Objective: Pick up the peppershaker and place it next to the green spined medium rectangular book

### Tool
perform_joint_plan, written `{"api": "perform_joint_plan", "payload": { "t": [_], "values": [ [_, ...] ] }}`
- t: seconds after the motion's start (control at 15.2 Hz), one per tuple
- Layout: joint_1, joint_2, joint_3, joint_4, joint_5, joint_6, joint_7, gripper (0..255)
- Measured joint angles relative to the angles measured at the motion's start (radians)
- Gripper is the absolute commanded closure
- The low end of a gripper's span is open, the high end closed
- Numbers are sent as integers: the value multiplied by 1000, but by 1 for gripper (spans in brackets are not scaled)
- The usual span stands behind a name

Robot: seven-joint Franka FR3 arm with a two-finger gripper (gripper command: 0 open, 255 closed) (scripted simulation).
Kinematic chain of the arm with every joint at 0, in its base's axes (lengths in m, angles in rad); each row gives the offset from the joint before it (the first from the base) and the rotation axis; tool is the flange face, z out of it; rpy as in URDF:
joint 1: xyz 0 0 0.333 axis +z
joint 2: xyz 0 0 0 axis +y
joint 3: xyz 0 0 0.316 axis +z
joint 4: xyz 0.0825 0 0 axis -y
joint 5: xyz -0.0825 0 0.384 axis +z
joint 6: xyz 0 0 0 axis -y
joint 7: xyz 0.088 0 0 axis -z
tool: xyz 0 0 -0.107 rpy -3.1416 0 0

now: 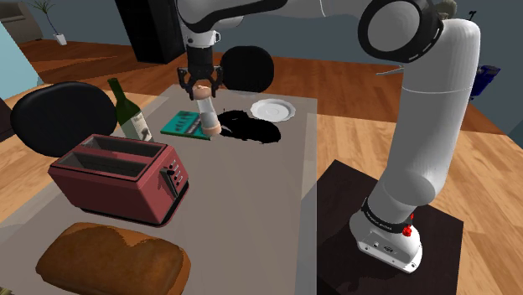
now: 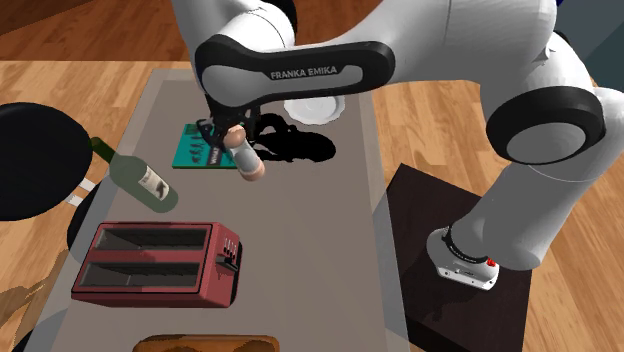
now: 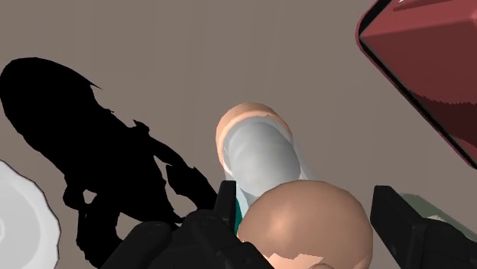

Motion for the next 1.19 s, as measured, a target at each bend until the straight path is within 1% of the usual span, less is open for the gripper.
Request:
{"api": "perform_joint_plan", "payload": {
  "t": [0.79, 1.19],
  "values": [
    [-3, 11, -3, -149, 0, 159, -13, 255],
    [-2, 33, -5, -197, -3, 228, -15, 255]
  ]
}}
